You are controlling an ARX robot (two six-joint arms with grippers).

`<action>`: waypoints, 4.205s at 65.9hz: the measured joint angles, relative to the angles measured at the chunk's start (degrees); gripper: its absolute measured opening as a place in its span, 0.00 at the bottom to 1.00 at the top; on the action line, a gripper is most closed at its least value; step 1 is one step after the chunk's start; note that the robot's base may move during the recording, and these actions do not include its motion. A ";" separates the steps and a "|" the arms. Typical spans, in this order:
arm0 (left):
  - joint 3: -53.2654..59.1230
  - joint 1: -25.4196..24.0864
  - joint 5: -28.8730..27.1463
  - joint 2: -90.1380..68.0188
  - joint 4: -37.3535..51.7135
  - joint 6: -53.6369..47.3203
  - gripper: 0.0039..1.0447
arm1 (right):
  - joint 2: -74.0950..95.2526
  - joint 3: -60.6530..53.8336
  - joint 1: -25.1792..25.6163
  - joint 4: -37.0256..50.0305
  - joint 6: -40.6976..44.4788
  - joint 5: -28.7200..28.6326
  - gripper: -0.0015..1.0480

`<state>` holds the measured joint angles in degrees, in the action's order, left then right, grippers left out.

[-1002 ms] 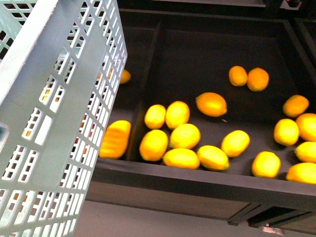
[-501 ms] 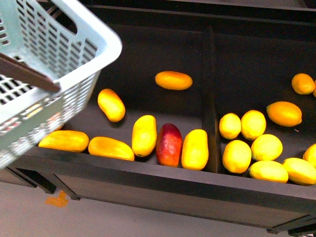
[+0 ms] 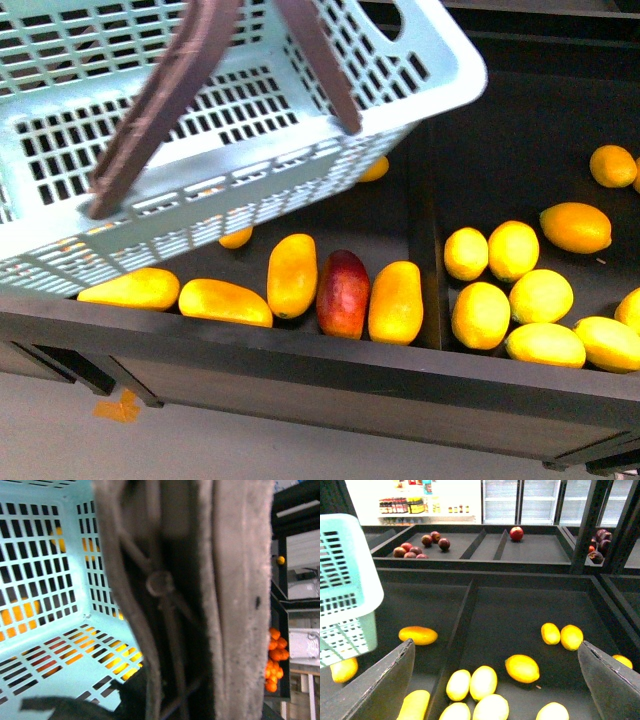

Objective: Pick lemon and mango into basket

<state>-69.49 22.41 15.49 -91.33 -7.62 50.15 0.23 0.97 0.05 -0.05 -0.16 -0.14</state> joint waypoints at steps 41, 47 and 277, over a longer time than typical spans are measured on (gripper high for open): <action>-2.91 7.10 -0.74 -2.25 0.92 3.74 0.13 | 0.02 0.00 -0.02 -0.02 -0.04 0.02 0.92; -2.93 7.04 -0.94 -2.25 0.92 3.74 0.13 | 10.19 6.80 1.44 -17.16 -14.14 3.26 0.92; -2.97 7.13 -0.59 -2.43 0.92 3.72 0.13 | 120.63 61.79 6.99 20.46 -23.80 -5.95 0.56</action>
<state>-72.47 29.54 14.90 -93.76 -6.70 53.87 120.86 62.76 7.05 20.40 -23.97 -6.09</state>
